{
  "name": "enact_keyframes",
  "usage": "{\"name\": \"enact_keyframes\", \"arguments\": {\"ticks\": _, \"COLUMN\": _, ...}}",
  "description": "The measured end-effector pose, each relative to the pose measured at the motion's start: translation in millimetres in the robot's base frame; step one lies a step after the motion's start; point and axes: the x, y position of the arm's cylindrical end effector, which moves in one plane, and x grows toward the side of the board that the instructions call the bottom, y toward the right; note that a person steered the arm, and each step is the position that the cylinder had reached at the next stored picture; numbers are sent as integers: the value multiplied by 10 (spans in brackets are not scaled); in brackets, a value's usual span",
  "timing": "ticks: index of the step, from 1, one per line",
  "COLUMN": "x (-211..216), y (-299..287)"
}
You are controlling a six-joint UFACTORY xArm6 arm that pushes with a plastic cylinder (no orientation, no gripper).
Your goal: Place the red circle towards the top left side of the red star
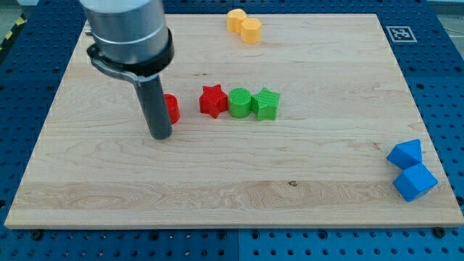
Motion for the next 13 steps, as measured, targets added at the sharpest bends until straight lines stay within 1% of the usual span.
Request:
{"name": "enact_keyframes", "arguments": {"ticks": 1, "x": -232, "y": 53}}
{"name": "enact_keyframes", "arguments": {"ticks": 2, "x": -232, "y": -8}}
{"name": "enact_keyframes", "arguments": {"ticks": 3, "x": -249, "y": -321}}
{"name": "enact_keyframes", "arguments": {"ticks": 4, "x": -483, "y": -395}}
{"name": "enact_keyframes", "arguments": {"ticks": 7, "x": -485, "y": -43}}
{"name": "enact_keyframes", "arguments": {"ticks": 11, "x": -485, "y": 1}}
{"name": "enact_keyframes", "arguments": {"ticks": 13, "x": -369, "y": 3}}
